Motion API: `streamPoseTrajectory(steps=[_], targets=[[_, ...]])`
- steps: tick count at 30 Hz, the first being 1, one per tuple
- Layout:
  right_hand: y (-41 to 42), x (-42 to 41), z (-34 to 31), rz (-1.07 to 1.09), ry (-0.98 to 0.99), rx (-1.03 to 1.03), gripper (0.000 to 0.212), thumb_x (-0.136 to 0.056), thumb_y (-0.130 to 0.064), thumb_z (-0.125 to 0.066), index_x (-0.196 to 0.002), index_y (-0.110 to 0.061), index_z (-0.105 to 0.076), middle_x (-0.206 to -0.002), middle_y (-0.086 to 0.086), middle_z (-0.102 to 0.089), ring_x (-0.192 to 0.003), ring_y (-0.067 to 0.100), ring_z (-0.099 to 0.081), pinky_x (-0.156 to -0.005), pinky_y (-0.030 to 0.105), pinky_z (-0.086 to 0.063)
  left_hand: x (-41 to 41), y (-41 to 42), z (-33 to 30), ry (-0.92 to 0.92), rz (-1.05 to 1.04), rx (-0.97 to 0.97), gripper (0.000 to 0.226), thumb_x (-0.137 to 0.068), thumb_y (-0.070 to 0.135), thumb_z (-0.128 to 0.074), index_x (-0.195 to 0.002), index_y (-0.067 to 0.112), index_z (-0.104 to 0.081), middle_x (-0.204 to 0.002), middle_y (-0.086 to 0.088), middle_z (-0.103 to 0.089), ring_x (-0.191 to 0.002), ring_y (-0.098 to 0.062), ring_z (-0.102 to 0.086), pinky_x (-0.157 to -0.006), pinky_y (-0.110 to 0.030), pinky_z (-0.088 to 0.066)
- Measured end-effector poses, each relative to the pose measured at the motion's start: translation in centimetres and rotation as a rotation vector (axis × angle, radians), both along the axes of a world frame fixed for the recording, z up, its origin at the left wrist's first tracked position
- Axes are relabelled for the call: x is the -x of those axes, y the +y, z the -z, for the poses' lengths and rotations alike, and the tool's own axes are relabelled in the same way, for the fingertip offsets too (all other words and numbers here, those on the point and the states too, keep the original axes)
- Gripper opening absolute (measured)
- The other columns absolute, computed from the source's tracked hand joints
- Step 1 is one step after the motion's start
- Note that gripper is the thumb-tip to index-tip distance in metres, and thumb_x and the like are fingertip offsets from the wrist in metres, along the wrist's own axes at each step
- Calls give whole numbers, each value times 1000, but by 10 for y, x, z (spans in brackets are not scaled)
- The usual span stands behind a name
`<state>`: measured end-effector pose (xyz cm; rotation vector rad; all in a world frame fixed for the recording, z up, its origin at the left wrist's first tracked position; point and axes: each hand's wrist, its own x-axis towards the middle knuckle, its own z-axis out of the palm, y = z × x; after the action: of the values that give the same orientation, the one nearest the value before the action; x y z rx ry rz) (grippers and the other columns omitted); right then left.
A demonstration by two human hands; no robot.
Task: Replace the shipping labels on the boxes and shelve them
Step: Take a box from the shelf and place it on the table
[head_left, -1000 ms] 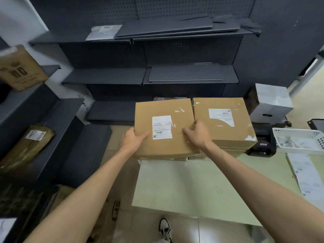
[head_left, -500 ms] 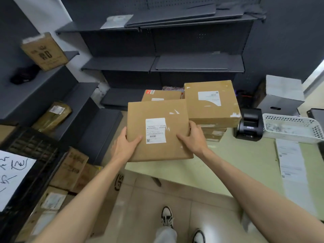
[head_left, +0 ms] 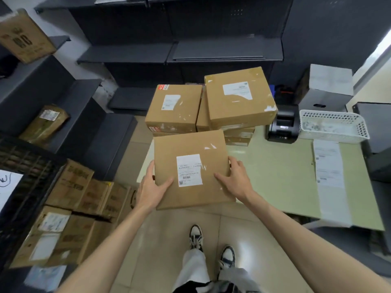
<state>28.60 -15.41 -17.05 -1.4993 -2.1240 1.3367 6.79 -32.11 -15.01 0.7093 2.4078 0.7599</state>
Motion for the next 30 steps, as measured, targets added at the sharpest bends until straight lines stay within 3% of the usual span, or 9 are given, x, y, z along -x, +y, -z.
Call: streamPoseTrajectory(steps=[7,17,22,30], targets=[[11,-61,27,113,-90,41,69,-83,-40,-71,-139,-16,-40,-126,10,-48,-116,28,-49,-98,44,-44,-50,39,40,-154,90,-17,92,-87,42,-77,-158,33,-20,-148,-2,-50,-129,-24,-51,-105,-43,-45],[51,-121,55,298,-137,81,69,-82,-37,-74,-138,-13,-42,-124,13,-49,-112,30,-52,-100,46,-44,-84,116,85,-223,302,71,97,-82,62,-70,-157,45,-10,-158,7,-38,-139,-23,-43,-111,-49,-41],[76,-115,75,330,-160,105,68,-81,-37,-74,-137,-14,-43,-124,12,-49,-111,29,-53,-99,46,-44,-76,145,108,-283,331,86,107,-68,75,-66,-155,47,-10,-155,7,-41,-136,-23,-46,-108,-51,-45],[99,-98,115,360,-181,162,70,-83,-37,-73,-141,-15,-41,-129,10,-48,-111,28,-54,-100,47,-46,-59,171,154,-315,348,122,98,-85,52,-73,-159,39,-9,-155,2,-41,-134,-25,-48,-109,-48,-44]])
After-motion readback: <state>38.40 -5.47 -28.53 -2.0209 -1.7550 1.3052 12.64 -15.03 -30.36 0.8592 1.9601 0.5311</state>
